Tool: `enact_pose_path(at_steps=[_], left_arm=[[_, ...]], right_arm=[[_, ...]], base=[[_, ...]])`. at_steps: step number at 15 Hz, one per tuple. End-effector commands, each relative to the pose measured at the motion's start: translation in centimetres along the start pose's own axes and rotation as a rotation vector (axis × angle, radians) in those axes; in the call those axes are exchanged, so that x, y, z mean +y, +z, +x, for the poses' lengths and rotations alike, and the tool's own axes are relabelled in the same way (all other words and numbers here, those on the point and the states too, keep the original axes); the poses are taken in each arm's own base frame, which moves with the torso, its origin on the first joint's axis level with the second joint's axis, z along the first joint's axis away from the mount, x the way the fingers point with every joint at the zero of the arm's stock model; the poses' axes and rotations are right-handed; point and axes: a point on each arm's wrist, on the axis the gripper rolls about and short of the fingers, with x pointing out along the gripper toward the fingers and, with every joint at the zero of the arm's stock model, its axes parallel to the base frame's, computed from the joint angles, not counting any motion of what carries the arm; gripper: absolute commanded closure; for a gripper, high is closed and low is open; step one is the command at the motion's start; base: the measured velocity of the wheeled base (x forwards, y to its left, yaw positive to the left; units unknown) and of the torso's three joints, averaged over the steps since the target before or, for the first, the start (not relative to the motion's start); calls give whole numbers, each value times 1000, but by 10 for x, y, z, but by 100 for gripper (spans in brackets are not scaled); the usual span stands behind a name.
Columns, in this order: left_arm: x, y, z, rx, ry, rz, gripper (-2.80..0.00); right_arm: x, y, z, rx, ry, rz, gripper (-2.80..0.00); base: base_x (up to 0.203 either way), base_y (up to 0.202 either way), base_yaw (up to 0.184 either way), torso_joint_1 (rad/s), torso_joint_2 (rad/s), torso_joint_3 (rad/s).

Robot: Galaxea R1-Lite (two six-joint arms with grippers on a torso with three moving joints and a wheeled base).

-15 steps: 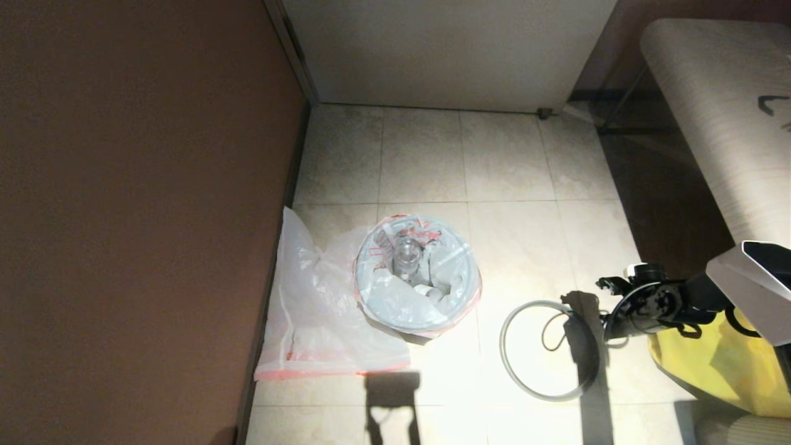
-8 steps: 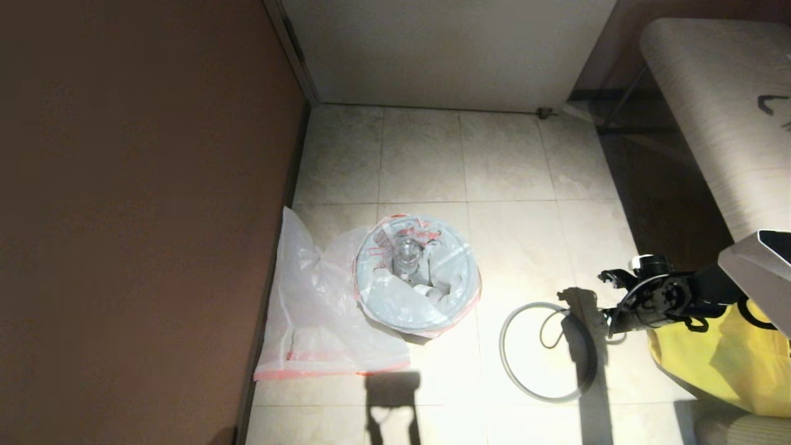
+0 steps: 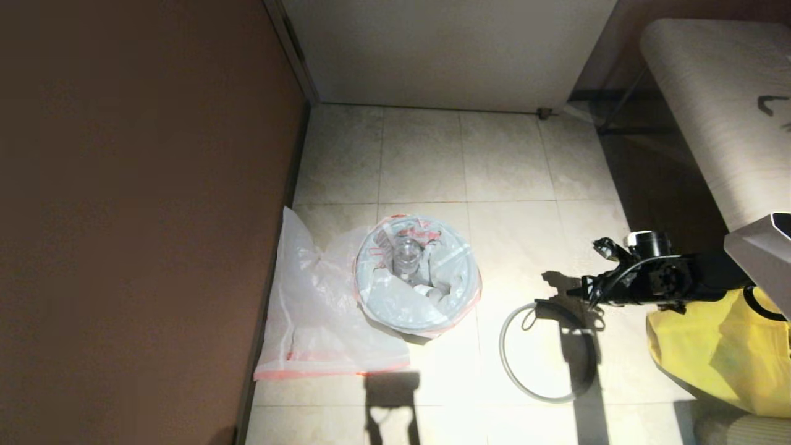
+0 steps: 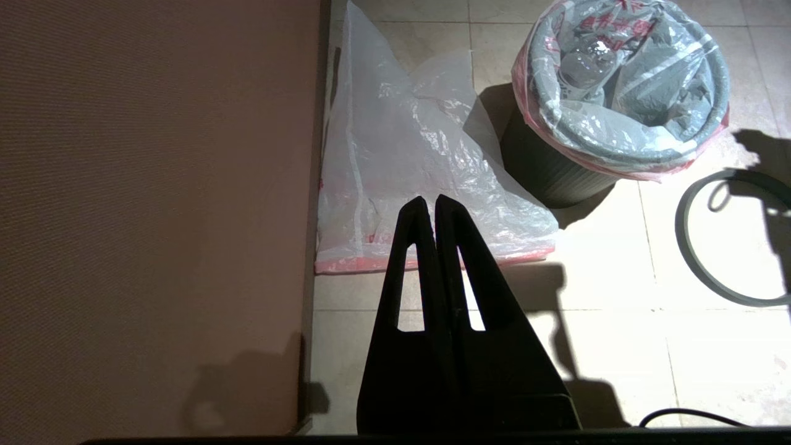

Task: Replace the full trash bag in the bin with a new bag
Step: Place the trash bag on the floor

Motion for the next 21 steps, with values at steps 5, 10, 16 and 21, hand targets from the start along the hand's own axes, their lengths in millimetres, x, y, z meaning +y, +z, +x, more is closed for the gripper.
enact_pose_path(at_steps=[5,10,16,21], left_arm=[[0,0,0,-1,1,-2,0],[0,0,0,-1,1,0,0],[0,0,0,-1,1,0,0],[0,0,0,-1,1,0,0]], right_arm=[[25,-1,24,-25,225,-19,0],[70,-10,47,26,320,-72,-280],[114,2,61,10,342,-48,-280],[120,5,72,-12,327,-70,-280]], base=[[0,0,0,0,0,0],[0,0,0,0,0,0],[0,0,0,0,0,0],[0,0,0,0,0,0]])
